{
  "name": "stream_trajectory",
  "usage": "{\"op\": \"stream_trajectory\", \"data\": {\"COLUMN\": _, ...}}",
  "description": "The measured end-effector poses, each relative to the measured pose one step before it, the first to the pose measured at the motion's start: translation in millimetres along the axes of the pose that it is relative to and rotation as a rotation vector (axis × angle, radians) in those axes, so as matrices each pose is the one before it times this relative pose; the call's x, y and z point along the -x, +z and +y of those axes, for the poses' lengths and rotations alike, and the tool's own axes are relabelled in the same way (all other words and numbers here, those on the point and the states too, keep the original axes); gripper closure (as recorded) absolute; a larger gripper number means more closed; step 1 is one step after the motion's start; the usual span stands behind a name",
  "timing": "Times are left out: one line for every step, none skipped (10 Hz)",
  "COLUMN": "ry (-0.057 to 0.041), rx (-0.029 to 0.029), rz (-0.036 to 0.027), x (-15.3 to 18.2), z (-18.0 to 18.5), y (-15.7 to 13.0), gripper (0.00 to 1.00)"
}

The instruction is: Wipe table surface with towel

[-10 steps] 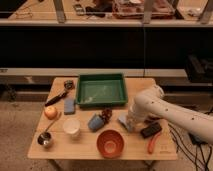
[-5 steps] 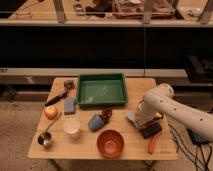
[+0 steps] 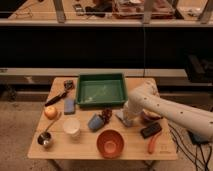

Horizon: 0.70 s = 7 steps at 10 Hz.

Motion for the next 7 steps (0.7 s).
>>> {"op": "stream_trajectory", "data": {"ry": -0.00419, "rx": -0.00123, "rz": -0.00565, "x": 3.5, "z": -4.69, "y": 3.2, "gripper": 0.86}}
{"op": "stream_trajectory", "data": {"ry": -0.01218, "rx": -0.00372, "rz": -0.03178, "x": 7.33, "z": -1.8, "y": -1.37, "gripper": 0.86}}
{"op": "stream_trajectory", "data": {"ry": -0.01243, "rx": 0.00349, "rz": -0.01463, "x": 4.8, "z": 4.65, "y": -3.29, "gripper": 0.86}}
{"op": "stream_trajectory", "data": {"ry": -0.01198, "rx": -0.00067, "rz": -0.00984, "x": 4.91, "z": 6.39, "y": -5.92, "gripper": 0.86}}
{"op": "stream_trajectory", "data": {"ry": -0.01194, "rx": 0.01222, "rz": -0.01225, "x": 5.91, "z": 17.97, "y": -8.35, "gripper": 0.86}}
{"op": "stream_trajectory", "data": {"ry": -0.00553, "rx": 0.01001, "rz": -0.006, "x": 3.13, "z": 13.44, "y": -5.9, "gripper": 0.86}}
{"op": "stream_trajectory", "data": {"ry": -0.00434, "rx": 0.01509, "rz": -0.00322, "x": 1.84, "z": 17.52, "y": -6.2, "gripper": 0.86}}
